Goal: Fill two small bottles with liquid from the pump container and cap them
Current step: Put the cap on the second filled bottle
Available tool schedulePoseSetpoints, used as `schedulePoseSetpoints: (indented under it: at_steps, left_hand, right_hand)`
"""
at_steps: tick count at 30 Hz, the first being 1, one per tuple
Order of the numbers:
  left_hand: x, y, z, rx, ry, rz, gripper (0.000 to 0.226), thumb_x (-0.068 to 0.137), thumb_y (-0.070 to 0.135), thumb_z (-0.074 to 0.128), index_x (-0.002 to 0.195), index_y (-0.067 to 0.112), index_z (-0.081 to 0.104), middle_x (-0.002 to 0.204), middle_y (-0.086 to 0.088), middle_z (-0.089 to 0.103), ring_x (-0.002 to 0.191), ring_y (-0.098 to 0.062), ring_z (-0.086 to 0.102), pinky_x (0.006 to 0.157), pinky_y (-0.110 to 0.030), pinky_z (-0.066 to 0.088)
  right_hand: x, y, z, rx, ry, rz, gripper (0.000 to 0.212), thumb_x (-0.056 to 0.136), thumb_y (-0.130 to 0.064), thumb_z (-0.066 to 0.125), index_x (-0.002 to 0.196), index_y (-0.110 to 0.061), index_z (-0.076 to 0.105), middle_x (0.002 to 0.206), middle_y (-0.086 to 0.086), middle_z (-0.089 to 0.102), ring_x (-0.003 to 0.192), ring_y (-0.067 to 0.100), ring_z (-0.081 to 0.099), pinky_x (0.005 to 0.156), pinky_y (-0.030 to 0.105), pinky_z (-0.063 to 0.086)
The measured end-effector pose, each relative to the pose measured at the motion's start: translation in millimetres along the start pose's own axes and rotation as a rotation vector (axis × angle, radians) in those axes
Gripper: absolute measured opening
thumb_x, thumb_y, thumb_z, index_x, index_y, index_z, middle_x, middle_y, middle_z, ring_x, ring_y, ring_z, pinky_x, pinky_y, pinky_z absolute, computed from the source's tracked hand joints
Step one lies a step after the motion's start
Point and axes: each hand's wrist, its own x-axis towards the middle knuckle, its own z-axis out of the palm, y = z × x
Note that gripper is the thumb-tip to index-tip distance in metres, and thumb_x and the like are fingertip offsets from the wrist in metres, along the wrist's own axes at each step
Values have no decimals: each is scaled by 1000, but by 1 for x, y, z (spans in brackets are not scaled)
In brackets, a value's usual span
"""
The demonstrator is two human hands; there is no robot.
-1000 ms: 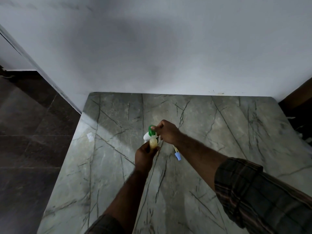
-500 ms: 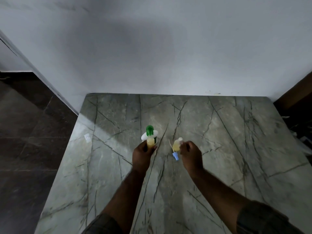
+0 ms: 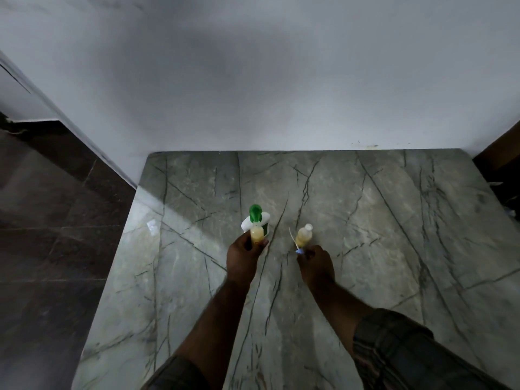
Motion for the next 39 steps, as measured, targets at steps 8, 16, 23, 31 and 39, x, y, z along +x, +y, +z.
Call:
schedulePoseSetpoints:
  at_steps: [8,16,23,31,39]
  left_hand:
    - [5,-5,-5,2,-14,-21,32,86,23,76,117,22,71,103,6,78,100,-10,72,94,-39,59]
    - [8,-6,-3,9,-13,-33,30,85,24,78,114,28,72,101,9,78,98,-7,72,94,-38,59]
    - [2,1,3,52,-21,2,35,86,23,77,120,19,70,105,4,76,103,-13,71,97,-44,57]
    - [-12,7,7,55,-5,-8,26,84,28,79,110,24,73,96,3,78,96,-16,73,93,-47,58]
    - [-28,12,10,83,-19,-3,35,84,23,79,117,16,71,99,-1,77,97,-20,72,92,-50,58]
  right_hand:
    - [-2,-11,10,-45,18,14,28,94,-31,62,114,-12,65,113,13,64,103,31,63,75,27,42]
    - [-14,-12,10,2,-35,4,21,95,-36,60,107,-18,63,103,2,66,96,22,65,85,38,55]
    - [-40,-5,-5,84,-90,-185,15,93,-39,64,95,-27,55,81,-14,63,72,3,61,59,12,41]
    - [-50,-35,-54,613,-60,-199,11,90,-30,70,97,-38,67,89,-10,72,78,5,68,63,21,54]
    - [-35,-85,-112,547,-70,-402,8,92,-32,67,95,-26,71,92,-4,74,86,12,69,77,30,54]
